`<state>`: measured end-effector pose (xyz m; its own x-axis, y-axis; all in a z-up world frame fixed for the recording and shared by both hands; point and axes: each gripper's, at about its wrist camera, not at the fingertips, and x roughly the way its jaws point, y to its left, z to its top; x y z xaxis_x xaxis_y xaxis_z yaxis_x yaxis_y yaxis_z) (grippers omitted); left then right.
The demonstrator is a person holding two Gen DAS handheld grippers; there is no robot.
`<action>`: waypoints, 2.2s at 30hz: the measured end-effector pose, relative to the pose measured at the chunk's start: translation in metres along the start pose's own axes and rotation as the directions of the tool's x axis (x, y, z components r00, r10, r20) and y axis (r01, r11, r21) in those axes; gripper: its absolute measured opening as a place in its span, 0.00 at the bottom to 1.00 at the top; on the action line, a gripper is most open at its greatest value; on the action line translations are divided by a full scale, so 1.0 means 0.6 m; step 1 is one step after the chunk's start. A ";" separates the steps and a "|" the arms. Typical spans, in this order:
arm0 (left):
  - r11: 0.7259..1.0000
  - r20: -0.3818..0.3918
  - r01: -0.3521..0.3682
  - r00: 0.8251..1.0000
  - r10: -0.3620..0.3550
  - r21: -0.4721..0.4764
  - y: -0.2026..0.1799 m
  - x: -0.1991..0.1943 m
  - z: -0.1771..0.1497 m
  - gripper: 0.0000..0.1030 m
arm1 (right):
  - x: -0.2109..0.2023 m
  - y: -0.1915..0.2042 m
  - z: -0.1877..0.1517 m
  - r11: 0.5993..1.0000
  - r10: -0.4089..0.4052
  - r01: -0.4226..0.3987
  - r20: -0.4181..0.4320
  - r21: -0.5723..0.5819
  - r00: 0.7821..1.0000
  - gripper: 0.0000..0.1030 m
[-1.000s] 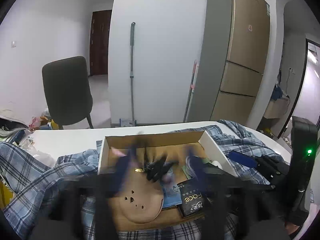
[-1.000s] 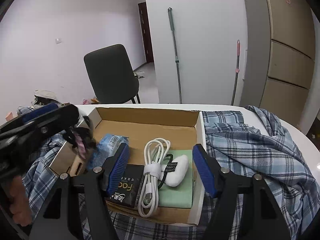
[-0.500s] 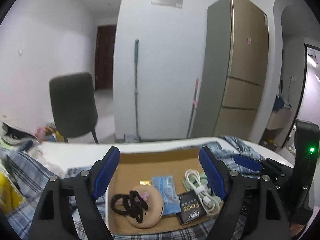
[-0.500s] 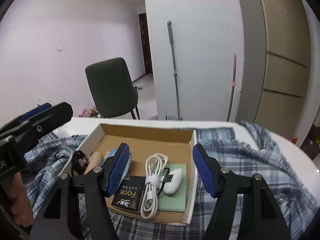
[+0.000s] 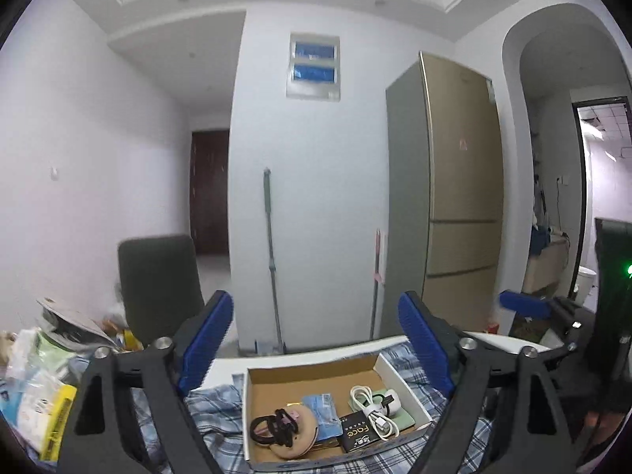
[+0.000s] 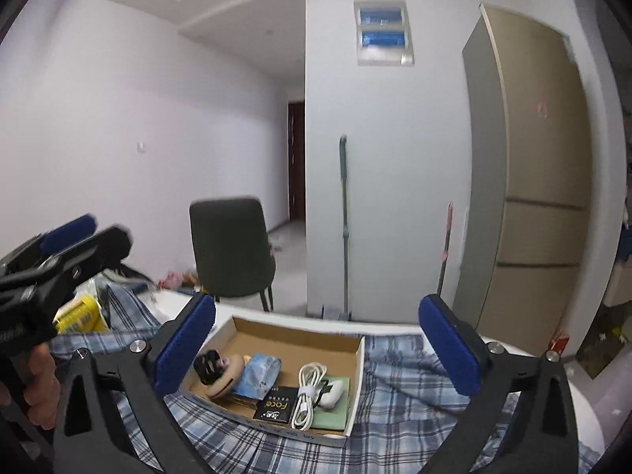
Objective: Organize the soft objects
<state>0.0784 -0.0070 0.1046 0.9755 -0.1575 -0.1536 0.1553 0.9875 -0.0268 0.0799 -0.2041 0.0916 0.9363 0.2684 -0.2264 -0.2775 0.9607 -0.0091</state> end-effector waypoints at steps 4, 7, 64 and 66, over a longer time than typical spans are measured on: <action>1.000 0.078 -0.017 0.997 0.016 0.019 -0.001 -0.068 0.004 1.00 | -0.056 -0.003 0.006 1.000 -0.010 0.009 0.066 0.012 0.998 1.00; 0.999 0.107 -0.023 0.994 0.020 0.031 -0.004 -0.108 -0.001 1.00 | -0.089 -0.001 0.001 1.000 -0.021 0.021 0.103 0.003 0.994 1.00; 0.998 0.035 -0.067 0.997 0.067 -0.001 0.027 -0.124 -0.173 1.00 | -0.091 -0.003 -0.156 1.000 -0.009 0.011 0.074 -0.024 0.997 1.00; 0.998 0.034 -0.066 0.997 0.066 0.000 0.026 -0.125 -0.174 1.00 | -0.092 -0.004 -0.156 1.000 -0.010 0.012 0.075 -0.022 0.997 1.00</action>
<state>-0.0083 0.0201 0.0125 0.9883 -0.0918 -0.1216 0.0905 0.9958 -0.0163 0.0087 -0.2277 0.0130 0.9526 0.2631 -0.1525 -0.2711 0.9620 -0.0333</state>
